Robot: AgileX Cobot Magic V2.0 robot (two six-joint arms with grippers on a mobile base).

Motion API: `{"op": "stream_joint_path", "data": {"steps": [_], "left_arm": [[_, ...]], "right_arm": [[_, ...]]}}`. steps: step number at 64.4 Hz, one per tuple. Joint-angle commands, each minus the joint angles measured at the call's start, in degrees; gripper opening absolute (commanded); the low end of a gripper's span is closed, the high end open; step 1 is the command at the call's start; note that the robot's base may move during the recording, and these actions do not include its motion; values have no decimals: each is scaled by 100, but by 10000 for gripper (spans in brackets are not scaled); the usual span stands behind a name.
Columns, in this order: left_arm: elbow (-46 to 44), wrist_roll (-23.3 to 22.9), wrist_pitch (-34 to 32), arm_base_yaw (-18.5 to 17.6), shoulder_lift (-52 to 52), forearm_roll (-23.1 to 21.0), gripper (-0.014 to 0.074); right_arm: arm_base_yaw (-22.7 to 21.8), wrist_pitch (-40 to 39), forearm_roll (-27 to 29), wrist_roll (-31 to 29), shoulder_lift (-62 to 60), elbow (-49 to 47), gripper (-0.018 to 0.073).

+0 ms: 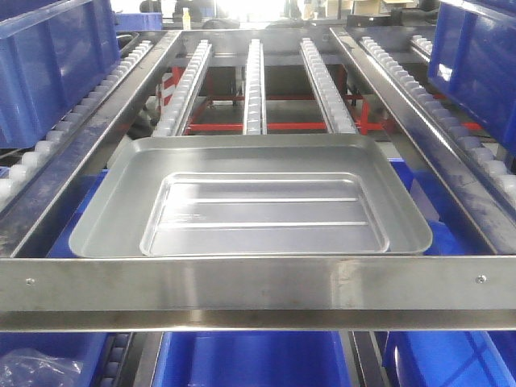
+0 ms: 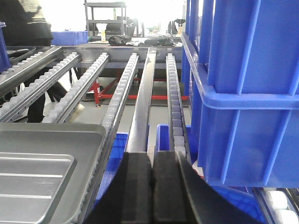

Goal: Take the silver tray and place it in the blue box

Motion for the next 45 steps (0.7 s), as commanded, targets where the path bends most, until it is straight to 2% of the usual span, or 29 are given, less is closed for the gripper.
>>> {"op": "stream_joint_path", "data": {"steps": [1,45], "left_arm": [[100,-25,-494,-43,-73,-5,-14],[100,-25,-494,-43,-73,-5,-14]], "right_arm": [[-37,-499,-42,-66,-119,-107,50],[-37,-499,-42,-66,-119,-107,50]]}}
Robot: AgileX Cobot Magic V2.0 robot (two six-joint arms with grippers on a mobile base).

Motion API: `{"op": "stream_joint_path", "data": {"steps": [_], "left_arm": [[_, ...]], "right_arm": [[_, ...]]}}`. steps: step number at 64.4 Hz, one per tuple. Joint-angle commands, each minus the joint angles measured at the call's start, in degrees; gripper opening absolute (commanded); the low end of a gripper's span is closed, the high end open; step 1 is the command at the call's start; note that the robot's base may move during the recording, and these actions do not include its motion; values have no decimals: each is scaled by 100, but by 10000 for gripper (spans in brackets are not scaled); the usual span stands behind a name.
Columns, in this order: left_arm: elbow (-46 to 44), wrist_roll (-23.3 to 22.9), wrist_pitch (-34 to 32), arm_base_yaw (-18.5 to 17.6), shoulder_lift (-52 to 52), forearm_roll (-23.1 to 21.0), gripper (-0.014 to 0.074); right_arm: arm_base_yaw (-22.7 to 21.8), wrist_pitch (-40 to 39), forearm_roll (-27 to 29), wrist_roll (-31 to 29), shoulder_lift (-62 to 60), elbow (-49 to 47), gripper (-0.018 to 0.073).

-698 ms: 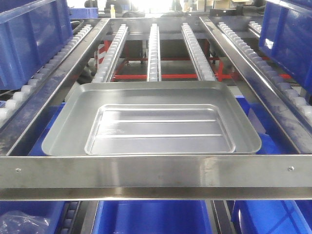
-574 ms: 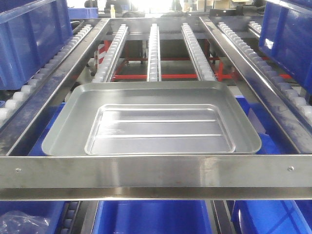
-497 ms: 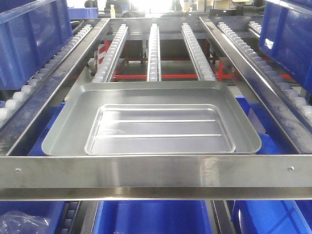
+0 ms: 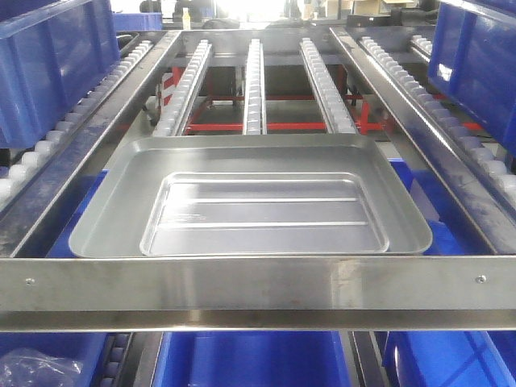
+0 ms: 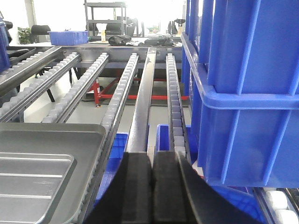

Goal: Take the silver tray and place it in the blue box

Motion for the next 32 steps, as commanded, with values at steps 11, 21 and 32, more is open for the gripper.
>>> {"op": "stream_joint_path", "data": {"steps": [11,21,32], "left_arm": [[100,-25,-494,-43,-73,-5,-14],[-8,-25,-494,-43,-66,-5,-14],[-774,-25,254,-43,164,-5,-14]], "right_arm": [[-37,-455,-42,-66,-119,-107,50],[-37,-432,-42,-66,-119,-126,50],[-37,123,-42,-61,67,-499,50]]}}
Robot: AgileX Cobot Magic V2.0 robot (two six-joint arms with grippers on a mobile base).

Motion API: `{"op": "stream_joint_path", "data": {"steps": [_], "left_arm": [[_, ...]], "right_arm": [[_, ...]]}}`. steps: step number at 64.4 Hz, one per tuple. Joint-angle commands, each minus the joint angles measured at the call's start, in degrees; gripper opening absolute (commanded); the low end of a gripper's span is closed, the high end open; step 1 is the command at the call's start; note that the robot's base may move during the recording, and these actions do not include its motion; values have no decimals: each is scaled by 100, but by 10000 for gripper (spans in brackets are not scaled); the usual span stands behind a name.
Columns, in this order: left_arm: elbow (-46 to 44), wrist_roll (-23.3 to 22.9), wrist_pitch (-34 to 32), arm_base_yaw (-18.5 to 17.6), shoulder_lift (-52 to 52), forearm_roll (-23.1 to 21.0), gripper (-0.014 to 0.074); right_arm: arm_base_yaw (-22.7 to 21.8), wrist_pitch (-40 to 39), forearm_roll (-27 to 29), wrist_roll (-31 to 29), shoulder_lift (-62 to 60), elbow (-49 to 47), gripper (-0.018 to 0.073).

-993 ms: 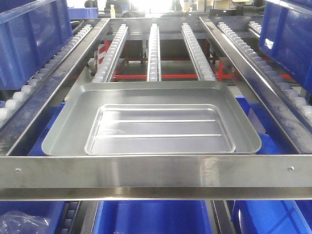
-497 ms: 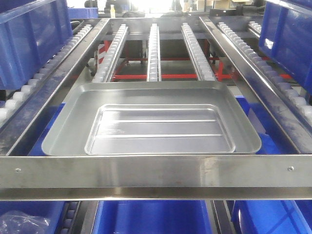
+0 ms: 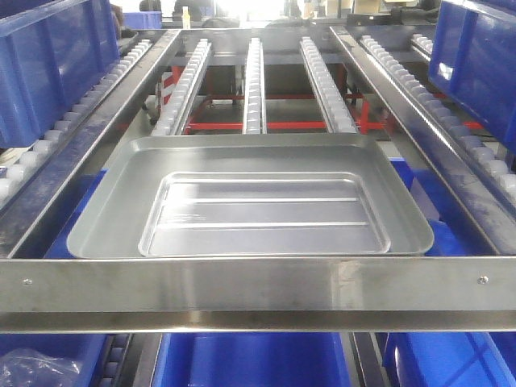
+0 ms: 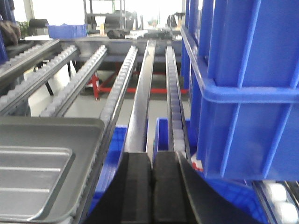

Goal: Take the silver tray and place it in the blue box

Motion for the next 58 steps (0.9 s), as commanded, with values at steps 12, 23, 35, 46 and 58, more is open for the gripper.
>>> {"op": "stream_joint_path", "data": {"steps": [12,23,35,46,58], "left_arm": [[-1623,-25,901,-43,1383,-30,-14],[-2728,-25,2361,-43,3015,-30,-14],[-3223,-25,2709,-43,4629,-191,-14],[-3235,-25,2747,-43,5653,-630,-14],[-3235,-25,2367,-43,6460,-1798,-14]], "right_arm": [[-37,750,-42,-61,1194,-1353,50],[-37,2141,42,-61,2830,-2431,50],[-37,2824,451,-61,4618,-3148,50],[-37,2810,1185,-61,5612,-3266,50],[-37,2403,1313,-61,6251,-3266,50]]}}
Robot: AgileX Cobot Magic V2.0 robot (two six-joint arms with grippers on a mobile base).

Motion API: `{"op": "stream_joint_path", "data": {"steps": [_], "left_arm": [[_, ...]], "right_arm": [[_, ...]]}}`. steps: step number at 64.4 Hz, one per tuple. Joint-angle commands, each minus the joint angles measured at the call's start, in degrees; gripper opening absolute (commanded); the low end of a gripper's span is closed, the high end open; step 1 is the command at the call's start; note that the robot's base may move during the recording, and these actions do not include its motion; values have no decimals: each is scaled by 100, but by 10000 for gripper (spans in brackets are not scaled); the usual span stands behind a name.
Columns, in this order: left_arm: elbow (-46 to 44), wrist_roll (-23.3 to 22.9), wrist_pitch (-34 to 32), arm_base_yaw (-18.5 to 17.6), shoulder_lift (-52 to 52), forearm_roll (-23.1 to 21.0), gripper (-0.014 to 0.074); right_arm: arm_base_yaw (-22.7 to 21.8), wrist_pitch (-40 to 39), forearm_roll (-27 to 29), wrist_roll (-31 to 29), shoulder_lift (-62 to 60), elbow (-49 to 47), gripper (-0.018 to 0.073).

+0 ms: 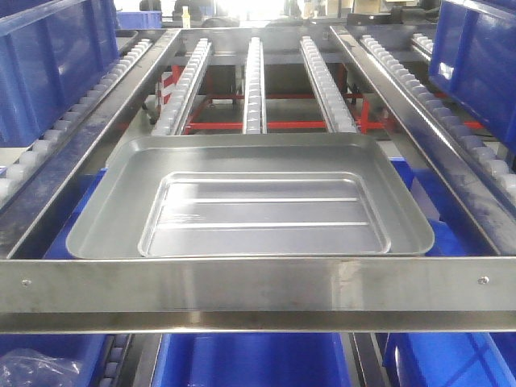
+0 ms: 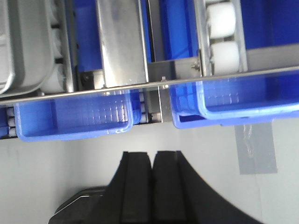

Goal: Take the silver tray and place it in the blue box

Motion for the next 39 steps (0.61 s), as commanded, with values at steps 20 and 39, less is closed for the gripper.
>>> {"op": "stream_joint_path", "data": {"steps": [20,39], "left_arm": [[-662,-47,-389,-632,862,-793,-6],[-1848,-3694,-387,-2468,1819,2177,-7]], "right_arm": [[761,-292,112,370,1009,-777,60],[2106,-94,-1125,2348,2357,-2206,60]]}}
